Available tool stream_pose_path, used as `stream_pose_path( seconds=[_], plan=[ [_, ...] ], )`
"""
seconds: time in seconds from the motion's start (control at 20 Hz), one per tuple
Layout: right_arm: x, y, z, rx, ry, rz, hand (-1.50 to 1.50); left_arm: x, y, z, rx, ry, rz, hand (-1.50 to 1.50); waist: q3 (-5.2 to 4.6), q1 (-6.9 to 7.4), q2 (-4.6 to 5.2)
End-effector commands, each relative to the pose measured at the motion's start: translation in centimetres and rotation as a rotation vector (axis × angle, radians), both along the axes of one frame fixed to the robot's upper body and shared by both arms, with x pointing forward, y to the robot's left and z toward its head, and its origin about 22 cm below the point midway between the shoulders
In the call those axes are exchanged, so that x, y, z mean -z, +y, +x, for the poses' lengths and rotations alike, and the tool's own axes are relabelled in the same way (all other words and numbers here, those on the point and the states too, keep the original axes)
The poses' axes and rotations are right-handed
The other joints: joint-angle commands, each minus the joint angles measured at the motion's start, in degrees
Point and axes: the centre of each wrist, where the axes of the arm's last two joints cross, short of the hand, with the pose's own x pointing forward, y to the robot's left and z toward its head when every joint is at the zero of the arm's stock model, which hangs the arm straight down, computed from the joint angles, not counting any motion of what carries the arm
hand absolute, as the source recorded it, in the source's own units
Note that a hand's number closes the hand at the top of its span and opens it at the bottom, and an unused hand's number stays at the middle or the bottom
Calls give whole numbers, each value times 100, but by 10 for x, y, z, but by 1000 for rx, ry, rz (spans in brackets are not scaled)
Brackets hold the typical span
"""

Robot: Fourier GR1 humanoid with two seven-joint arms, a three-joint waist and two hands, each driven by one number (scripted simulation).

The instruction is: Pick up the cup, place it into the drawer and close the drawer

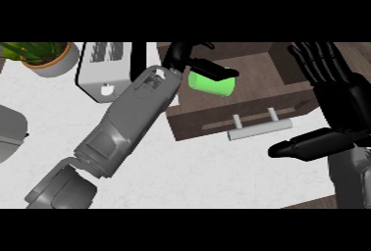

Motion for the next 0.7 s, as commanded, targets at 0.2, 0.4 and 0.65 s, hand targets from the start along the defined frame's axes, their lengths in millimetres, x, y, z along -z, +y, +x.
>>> stream_pose_path(
  seconds=[0.2,0.4,0.65],
  plan=[
    [-1,36,4,-351,15,-17,150,-9,-3,-3,53,-40,-244,-150,-9,-20,10],
    [5,33,0,-500,109,-152,150,-18,-6,-2,22,-113,-353,-150,-11,27,-57],
    [6,27,-8,-498,204,-494,150,-9,-2,-3,-44,-138,-383,-150,-15,366,-153]
  ],
)
